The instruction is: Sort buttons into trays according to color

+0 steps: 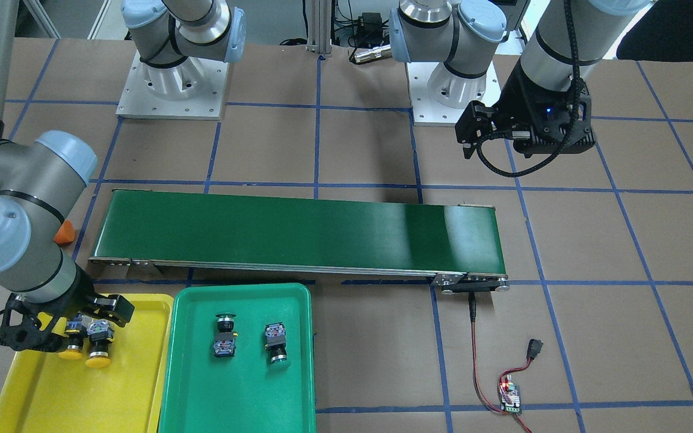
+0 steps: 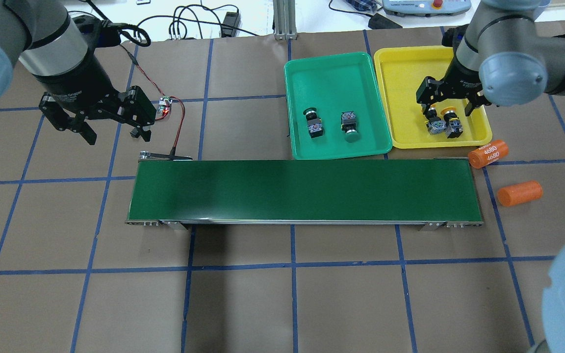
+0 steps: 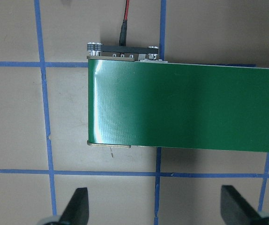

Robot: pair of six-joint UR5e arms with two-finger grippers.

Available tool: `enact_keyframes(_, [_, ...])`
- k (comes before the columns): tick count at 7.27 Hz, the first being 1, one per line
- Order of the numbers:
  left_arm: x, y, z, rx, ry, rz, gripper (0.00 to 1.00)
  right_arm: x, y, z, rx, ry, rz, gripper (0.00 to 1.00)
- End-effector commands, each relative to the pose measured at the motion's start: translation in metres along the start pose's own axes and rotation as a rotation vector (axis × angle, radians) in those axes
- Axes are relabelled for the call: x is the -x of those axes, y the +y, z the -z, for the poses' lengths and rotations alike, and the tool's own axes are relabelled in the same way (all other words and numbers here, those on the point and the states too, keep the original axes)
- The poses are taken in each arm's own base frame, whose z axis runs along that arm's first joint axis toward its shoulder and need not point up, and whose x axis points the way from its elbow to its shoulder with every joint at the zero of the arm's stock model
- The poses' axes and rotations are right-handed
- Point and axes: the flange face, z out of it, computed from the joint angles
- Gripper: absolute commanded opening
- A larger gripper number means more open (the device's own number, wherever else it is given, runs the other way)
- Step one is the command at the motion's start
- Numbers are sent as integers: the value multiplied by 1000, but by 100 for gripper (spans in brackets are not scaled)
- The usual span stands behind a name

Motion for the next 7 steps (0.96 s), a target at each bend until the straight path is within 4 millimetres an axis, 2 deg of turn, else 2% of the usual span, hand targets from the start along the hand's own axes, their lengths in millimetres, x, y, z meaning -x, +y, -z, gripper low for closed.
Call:
enact_keyframes(1, [0,-1,-1,1,0,2,100,17,88,87,70,-10,19,100])
enact_keyframes(2, [0,-1,-1,1,0,2,100,45,125,120,47,-4,71,100])
enact_keyframes(3, [0,-1,-1,3,0,1,100,67,158,139,61,1,81,100])
enact_keyframes(4, [0,-1,-1,1,0,2,100,78,175,152,43,-1,102,100])
enact_keyframes(7, [1,-1,-1,1,0,2,100,77,172,151,40,2,110,100])
